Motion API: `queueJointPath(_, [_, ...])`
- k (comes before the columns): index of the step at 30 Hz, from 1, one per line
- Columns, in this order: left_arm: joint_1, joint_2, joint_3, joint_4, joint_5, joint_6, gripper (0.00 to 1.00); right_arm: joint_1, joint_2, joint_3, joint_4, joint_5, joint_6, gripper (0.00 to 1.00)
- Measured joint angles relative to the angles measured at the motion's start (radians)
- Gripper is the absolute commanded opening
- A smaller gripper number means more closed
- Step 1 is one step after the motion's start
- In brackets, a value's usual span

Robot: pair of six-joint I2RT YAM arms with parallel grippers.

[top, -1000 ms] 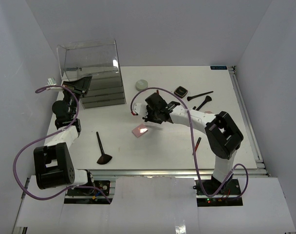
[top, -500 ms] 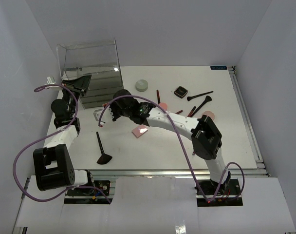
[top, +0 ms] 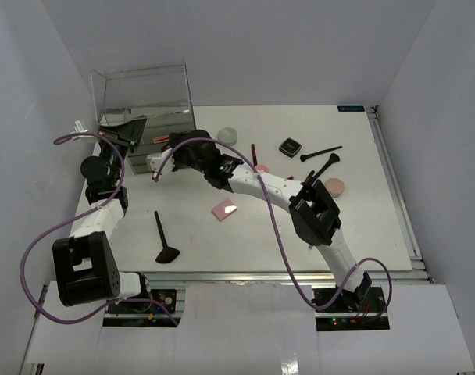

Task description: Organize the makeup

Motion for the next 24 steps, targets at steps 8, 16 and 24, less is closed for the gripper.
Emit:
queueJointPath(8, [0.0,0.0,0.005,-0.003,0.005,0.014,0.25,-0.05,0.12,0.112,0.143,-0.034,0.003,0.11])
queueJointPath(16, [0.0,0.0,0.006,-0.013,0.018,0.021,0.25,-0.064,0.258,0.214,0.176,-0.039,0.015,0.31])
queueJointPath(24, [0.0,0.0,0.006,-0.014,0.021,0.022,0.25,-0.064,0.258,0.212,0.207,-0.043,0.057,0.9])
